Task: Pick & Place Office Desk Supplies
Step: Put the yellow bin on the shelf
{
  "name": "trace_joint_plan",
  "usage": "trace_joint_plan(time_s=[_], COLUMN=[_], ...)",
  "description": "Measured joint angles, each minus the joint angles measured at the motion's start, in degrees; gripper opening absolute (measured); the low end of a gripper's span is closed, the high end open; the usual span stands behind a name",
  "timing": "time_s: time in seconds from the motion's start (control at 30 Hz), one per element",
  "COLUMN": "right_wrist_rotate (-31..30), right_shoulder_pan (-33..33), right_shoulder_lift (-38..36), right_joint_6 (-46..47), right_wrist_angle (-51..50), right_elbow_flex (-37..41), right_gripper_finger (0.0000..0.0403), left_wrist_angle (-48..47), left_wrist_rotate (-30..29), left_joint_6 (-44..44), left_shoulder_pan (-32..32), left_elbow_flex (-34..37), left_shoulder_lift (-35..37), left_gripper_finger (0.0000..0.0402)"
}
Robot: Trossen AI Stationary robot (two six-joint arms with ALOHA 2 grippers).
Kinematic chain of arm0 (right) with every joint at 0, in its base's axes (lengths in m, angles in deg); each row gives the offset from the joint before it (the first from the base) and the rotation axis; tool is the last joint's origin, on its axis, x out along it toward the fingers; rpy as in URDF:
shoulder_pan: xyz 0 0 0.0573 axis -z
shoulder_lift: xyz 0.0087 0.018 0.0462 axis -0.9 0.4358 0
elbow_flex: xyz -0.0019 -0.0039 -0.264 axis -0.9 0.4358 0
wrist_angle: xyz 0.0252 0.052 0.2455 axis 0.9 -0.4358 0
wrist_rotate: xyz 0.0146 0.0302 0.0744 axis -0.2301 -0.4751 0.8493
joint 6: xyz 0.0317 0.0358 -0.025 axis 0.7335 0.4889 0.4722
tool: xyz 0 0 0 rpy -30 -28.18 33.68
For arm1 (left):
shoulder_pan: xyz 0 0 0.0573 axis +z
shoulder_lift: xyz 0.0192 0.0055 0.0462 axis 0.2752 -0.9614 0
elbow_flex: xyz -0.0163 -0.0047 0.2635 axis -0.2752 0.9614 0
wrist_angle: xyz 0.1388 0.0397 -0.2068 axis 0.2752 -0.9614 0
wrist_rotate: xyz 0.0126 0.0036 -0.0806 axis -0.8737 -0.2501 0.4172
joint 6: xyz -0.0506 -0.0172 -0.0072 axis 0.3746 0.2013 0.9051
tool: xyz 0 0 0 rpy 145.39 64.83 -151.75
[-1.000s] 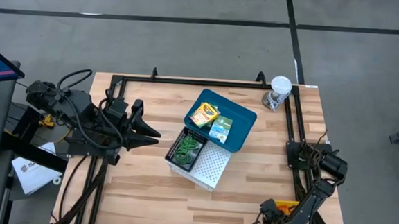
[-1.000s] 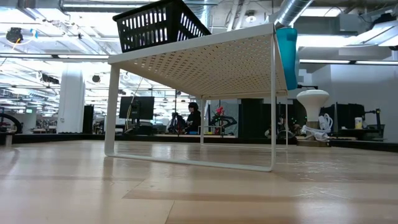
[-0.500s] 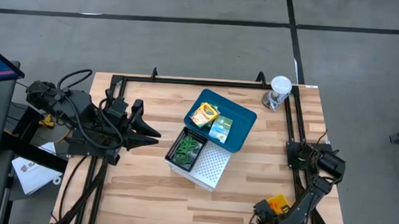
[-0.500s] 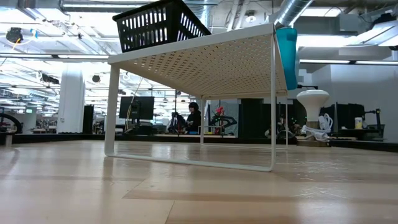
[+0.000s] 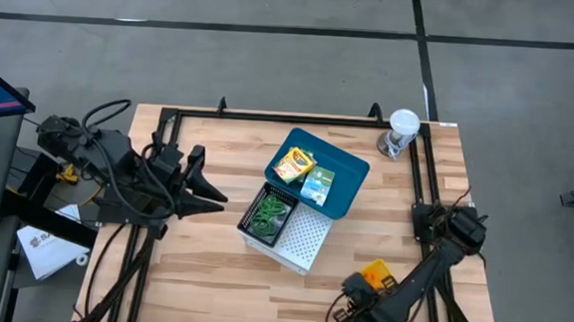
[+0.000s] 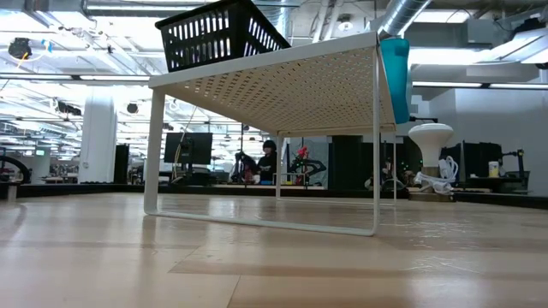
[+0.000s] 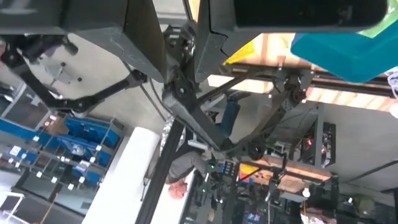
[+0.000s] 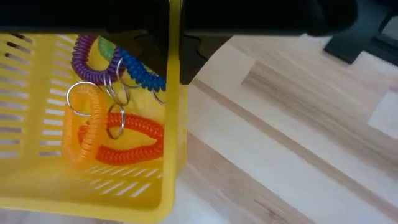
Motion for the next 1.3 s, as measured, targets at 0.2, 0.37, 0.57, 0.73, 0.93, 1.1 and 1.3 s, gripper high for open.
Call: trace_joint_plan(time_s=[0.2, 0.37, 0.57, 0.73, 0.93, 1.1, 1.3], right_wrist_rotate=[-1.0, -1.22, -1.29, -1.66, -1.32, -0.74, 1.17], right_shoulder_pan=[0.47, 0.51, 0.83, 1.01, 1.63, 3.0, 4.79], right_shoulder_lift=[0.02, 0.02, 0.02, 0.02, 0.02, 0.02, -0.02], right_joint_6=[-5.63, -8.19, -14.48, -23.57, -37.75, -49.3, -66.45], right_wrist_angle=[-4.41, -8.37, -10.92, -10.95, -10.54, -10.27, -8.88], right_elbow_flex=[-6.63, -12.79, -20.75, -25.82, -29.85, -31.93, -32.82], right_gripper_finger=[0.0001, 0.0, 0.0, 0.0, 0.0, 0.0, 0.0], left_wrist_angle=[-4.51, -10.05, -14.55, -17.01, -18.71, -19.24, -19.11], left_wrist_rotate=[0.54, 0.51, 0.49, 0.48, 0.39, 0.11, -3.73], left_joint_6=[0.0, 0.0, 0.2, 0.7, 2.74, 5.68, 9.85], left_shoulder_pan=[-1.1, -2.44, -4.49, -6.44, -8.49, -9.97, -12.54], left_elbow_flex=[-0.02, -0.02, -0.02, -0.02, -0.02, -0.02, 0.95], left_shoulder_lift=[0.43, 0.43, 0.24, 0.24, 0.24, 0.2, -0.4], left_gripper_finger=[0.0077, 0.0077, 0.0077, 0.0077, 0.0077, 0.0077, 0.0077])
